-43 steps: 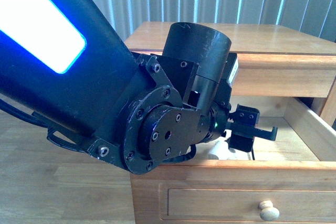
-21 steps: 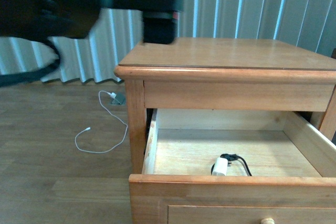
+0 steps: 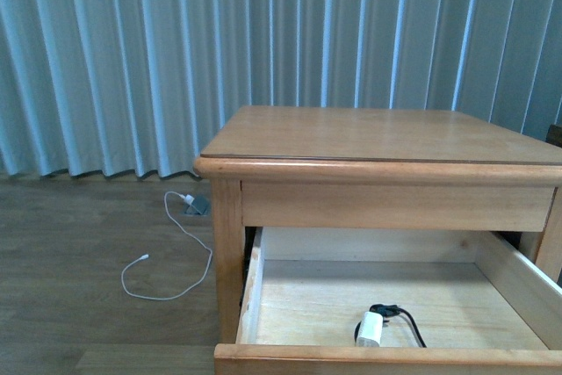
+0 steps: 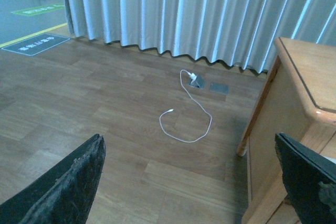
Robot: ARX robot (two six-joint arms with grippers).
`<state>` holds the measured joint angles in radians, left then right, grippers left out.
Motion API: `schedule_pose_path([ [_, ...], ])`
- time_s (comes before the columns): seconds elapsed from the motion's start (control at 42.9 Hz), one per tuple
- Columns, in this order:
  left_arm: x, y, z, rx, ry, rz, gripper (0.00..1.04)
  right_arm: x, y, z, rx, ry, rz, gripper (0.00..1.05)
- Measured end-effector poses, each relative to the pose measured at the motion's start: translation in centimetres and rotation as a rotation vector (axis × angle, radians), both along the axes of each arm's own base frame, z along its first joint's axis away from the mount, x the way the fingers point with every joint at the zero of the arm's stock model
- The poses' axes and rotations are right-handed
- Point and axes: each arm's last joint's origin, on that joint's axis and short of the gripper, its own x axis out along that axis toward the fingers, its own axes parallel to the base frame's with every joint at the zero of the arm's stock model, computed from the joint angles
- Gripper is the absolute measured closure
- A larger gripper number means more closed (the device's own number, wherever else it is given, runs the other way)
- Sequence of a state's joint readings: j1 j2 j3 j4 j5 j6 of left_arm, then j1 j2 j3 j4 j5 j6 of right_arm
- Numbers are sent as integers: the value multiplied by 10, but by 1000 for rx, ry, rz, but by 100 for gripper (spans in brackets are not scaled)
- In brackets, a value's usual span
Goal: Put charger into drawer
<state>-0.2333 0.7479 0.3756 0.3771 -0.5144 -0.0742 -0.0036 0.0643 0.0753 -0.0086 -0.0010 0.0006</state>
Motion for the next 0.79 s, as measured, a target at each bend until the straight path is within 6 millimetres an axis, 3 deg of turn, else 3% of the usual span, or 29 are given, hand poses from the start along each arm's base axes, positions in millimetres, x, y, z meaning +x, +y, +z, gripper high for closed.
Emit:
schedule_pose_path([
  [0.186, -1, 1, 1, -13, -9, -34, 8, 0, 0, 0, 0, 0, 0, 8],
  [0.35, -11, 7, -16, 49, 12, -281, 36, 0, 0, 0, 0, 0, 0, 8],
  [0.723, -32, 25, -50, 66, 15, -278, 100, 0, 0, 0, 0, 0, -1, 8],
  [0.792, -35, 25, -54, 68, 14, -281, 101, 0, 0, 0, 0, 0, 0, 8],
])
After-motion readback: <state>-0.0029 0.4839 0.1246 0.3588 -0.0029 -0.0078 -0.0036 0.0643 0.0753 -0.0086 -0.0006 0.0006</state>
